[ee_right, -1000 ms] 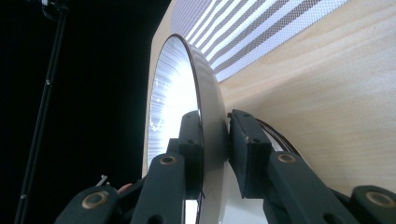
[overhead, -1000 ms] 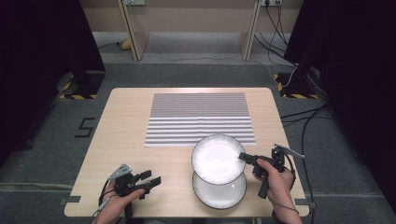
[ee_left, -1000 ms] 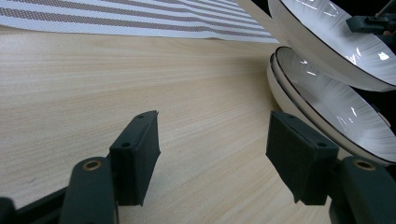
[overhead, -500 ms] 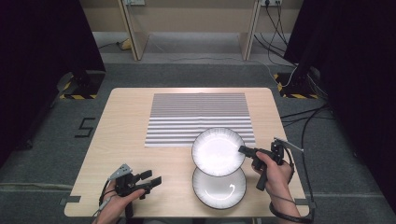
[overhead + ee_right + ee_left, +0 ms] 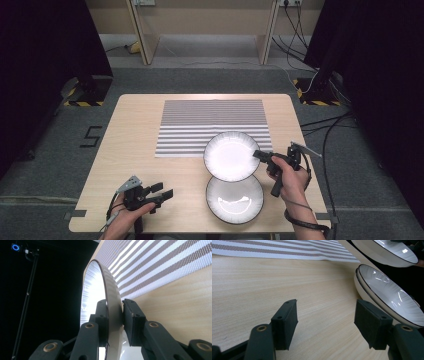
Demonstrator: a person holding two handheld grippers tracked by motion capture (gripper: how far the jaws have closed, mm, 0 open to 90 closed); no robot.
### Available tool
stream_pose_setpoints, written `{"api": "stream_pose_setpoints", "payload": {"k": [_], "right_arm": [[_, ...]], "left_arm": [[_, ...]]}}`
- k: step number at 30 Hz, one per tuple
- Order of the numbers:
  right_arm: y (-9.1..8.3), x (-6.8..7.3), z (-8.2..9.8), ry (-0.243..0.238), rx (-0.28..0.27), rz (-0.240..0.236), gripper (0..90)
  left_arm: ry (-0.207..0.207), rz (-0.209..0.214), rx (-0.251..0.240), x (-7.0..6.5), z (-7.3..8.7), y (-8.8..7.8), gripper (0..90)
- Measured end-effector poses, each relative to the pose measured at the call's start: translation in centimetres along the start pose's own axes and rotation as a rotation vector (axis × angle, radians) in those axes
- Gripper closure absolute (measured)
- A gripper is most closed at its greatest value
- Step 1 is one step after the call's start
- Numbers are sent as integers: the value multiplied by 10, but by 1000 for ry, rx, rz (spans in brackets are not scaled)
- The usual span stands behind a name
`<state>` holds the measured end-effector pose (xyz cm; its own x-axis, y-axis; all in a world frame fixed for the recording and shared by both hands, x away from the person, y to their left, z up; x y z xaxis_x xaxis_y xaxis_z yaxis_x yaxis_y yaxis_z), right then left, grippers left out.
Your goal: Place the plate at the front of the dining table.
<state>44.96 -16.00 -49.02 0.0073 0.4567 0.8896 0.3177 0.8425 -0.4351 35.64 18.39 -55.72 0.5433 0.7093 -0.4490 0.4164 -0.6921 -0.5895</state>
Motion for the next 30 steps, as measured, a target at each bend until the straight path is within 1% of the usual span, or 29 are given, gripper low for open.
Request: {"api": "stream_pose_setpoints", "payload": {"k": [4, 5, 13, 18, 21, 24, 28, 30], "right_arm": [[2, 3, -6, -2, -9, 1, 748], [2, 5, -8, 3, -10, -3, 748], [7, 11, -17, 1, -12, -6, 748], [9, 12, -21, -5, -14, -5, 748], [10, 13, -23, 5, -13, -9, 748], [11, 13, -26, 3, -14, -6, 748], [12, 15, -30, -2, -28, -7, 747], [12, 16, -31, 0, -26, -8, 747]], "left_arm": [[-1, 0, 0, 0, 0, 0, 343], [-1, 0, 1, 0, 0, 0, 343], [3, -1, -1, 0, -1, 0, 343], [1, 0, -3, 1, -1, 0, 343], [0, 1, -6, 1, -2, 0, 343], [0, 1, -6, 1, -2, 0, 343], [2, 2, -3, 1, -2, 0, 343], [0, 3, -5, 1, -2, 0, 343]]}}
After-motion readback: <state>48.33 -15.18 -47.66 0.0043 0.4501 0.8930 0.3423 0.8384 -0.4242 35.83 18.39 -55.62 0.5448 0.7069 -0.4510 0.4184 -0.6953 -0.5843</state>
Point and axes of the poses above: each handheld gripper's, and its own axes: y roughly forward along the jaws, z roughly out of its underside, x roughly to its left, the point moved 9 cm from there along y, roughly forward along the jaws, and after that the axes turned 14 degrees about x, right-handed, at the moved point
